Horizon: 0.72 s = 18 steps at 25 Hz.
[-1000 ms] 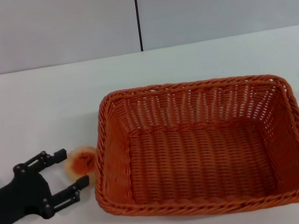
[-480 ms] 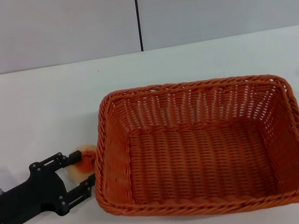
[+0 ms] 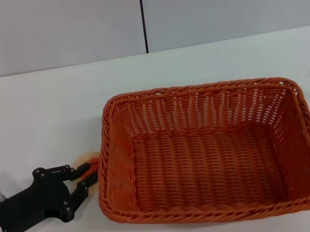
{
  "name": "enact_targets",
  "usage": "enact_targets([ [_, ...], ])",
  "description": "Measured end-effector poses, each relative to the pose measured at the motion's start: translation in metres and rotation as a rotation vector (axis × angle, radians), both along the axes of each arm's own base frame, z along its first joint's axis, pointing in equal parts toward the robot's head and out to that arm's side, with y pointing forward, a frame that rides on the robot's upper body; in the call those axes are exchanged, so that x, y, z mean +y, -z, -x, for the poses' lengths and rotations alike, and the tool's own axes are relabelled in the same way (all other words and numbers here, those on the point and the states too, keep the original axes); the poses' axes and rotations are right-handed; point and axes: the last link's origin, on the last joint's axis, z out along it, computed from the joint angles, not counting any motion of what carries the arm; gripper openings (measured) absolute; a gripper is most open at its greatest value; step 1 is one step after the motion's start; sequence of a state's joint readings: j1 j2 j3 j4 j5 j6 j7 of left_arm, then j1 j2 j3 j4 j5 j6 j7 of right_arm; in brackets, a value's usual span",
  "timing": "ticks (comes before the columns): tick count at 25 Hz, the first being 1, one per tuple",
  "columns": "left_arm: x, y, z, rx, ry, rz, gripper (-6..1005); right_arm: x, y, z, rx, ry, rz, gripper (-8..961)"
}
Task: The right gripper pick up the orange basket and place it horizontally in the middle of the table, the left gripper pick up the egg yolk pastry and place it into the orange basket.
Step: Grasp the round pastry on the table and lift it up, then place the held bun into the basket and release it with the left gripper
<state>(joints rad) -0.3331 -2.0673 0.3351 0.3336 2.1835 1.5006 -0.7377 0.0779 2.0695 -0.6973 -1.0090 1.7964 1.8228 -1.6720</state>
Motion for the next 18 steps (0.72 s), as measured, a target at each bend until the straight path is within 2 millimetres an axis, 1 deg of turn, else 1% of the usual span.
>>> enact_targets([
  [5,0.001,-0.009,0.001,-0.032,-0.013,-0.049,285,0.000,0.000,-0.001,0.005,0.003,0.000,598],
  [6,0.001,-0.012,0.000,-0.041,-0.013,-0.059,231,0.000,0.001,-0.001,0.007,0.004,0.000,598],
  [7,0.001,-0.015,0.000,-0.055,-0.015,-0.078,178,0.000,0.001,-0.001,0.008,0.005,0.000,598],
  [8,0.002,-0.027,0.001,-0.088,-0.020,-0.135,124,0.000,0.001,-0.001,0.010,0.005,-0.001,598],
  [10,0.001,-0.032,0.000,-0.105,-0.021,-0.159,107,0.000,0.001,-0.001,0.011,0.005,-0.001,598],
  [13,-0.002,-0.053,-0.004,-0.179,0.008,-0.247,81,0.000,0.002,-0.001,0.014,0.002,0.003,598],
  [14,-0.004,-0.060,-0.009,-0.216,0.031,-0.265,73,0.000,0.002,-0.001,0.014,0.002,0.003,598],
  [16,-0.006,-0.067,-0.015,-0.262,0.063,-0.271,62,0.000,0.003,0.000,0.015,0.001,0.007,598],
  [17,-0.006,-0.067,-0.015,-0.262,0.063,-0.271,56,0.000,0.003,0.000,0.015,0.000,0.007,598],
  [18,-0.007,-0.071,-0.030,-0.331,0.138,-0.243,51,0.001,0.003,0.000,0.016,-0.002,0.009,598],
])
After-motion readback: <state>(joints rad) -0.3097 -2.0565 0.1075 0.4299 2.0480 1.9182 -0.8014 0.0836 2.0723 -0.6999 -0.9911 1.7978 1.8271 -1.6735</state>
